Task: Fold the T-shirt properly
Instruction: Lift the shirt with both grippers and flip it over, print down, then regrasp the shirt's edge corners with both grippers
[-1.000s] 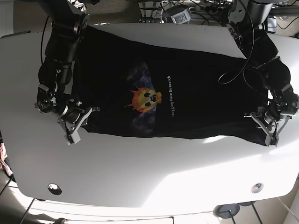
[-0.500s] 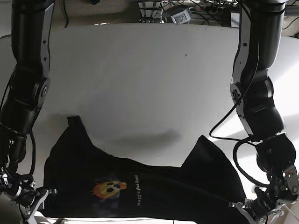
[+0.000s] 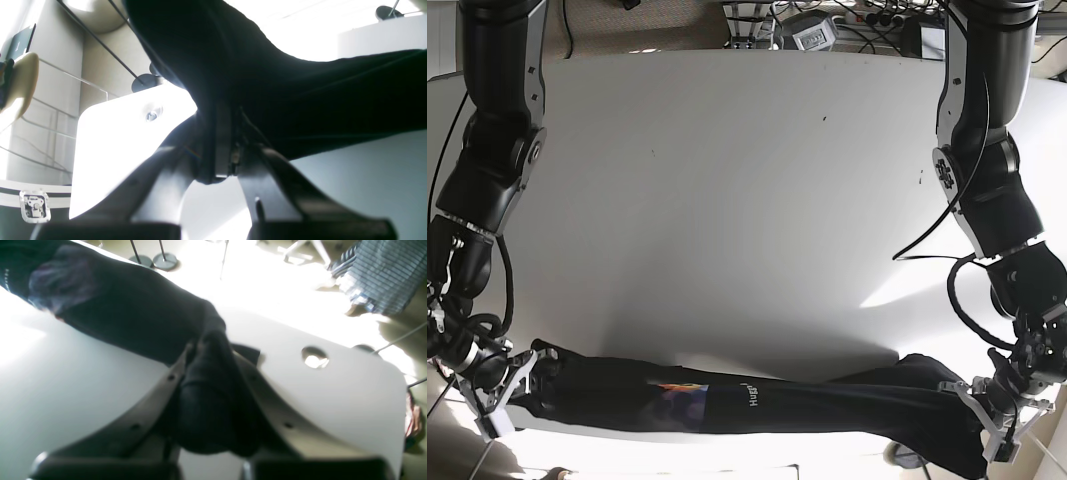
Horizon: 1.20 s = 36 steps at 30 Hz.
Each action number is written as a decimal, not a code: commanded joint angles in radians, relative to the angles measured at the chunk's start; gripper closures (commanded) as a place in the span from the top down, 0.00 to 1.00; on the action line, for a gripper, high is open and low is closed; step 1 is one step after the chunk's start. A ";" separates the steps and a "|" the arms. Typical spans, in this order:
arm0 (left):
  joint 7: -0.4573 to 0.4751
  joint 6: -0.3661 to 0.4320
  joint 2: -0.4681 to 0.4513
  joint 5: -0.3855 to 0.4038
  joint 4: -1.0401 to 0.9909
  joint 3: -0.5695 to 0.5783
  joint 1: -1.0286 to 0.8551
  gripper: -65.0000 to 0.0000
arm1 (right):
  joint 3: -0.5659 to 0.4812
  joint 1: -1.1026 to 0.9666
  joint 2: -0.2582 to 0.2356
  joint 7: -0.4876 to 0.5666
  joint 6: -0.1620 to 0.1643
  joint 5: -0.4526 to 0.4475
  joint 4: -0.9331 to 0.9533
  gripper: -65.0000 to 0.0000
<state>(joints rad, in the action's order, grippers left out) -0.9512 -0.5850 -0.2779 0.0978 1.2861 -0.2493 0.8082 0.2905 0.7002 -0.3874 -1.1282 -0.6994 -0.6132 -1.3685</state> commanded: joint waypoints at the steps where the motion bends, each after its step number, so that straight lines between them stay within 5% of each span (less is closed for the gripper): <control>1: 0.028 0.001 -0.014 0.012 0.096 -0.014 -0.071 0.00 | 0.032 -0.106 -0.012 0.035 0.001 -0.073 -0.094 0.03; 4: 0.028 -0.008 -0.011 0.012 0.221 -0.117 -0.316 0.00 | 0.069 -0.365 -0.011 0.037 0.001 -0.182 -0.182 0.03; 6: 0.028 -0.089 -0.005 0.012 0.270 -0.180 -0.458 0.00 | 0.108 -0.515 0.015 0.038 0.001 -0.238 -0.234 0.03; 16: 0.028 -0.113 0.010 0.012 0.301 -0.278 -0.737 0.00 | 0.152 -0.920 0.092 0.038 0.001 -0.248 -0.461 0.04; 20: 0.028 -0.113 0.004 0.012 0.293 -0.278 -0.743 0.00 | 0.152 -1.006 0.104 0.038 0.001 -0.248 -0.523 0.12; 23: 0.027 -0.113 -0.019 0.010 0.292 -0.272 -0.743 0.01 | 0.152 -1.062 0.104 0.038 0.001 -0.250 -0.529 0.32; 25: 0.025 -0.113 -0.024 0.010 0.292 -0.273 -0.743 0.15 | 0.152 -1.086 0.104 0.038 0.001 -0.250 -0.529 0.47; 29: -0.032 -0.113 -0.054 0.018 0.303 -0.276 -0.743 0.71 | 0.181 -1.117 0.104 0.038 0.001 -0.250 -0.532 0.71; 36: -0.085 -0.113 -0.226 0.484 0.350 -0.316 -0.789 0.72 | 0.215 -1.121 0.097 0.033 0.001 -0.245 -0.605 0.78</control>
<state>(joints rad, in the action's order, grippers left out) -1.0550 -0.6994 -0.4850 0.5716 1.6226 -0.5686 0.0048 0.4980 -0.4206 -0.2752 -1.1091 -0.6960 -0.8417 -1.9560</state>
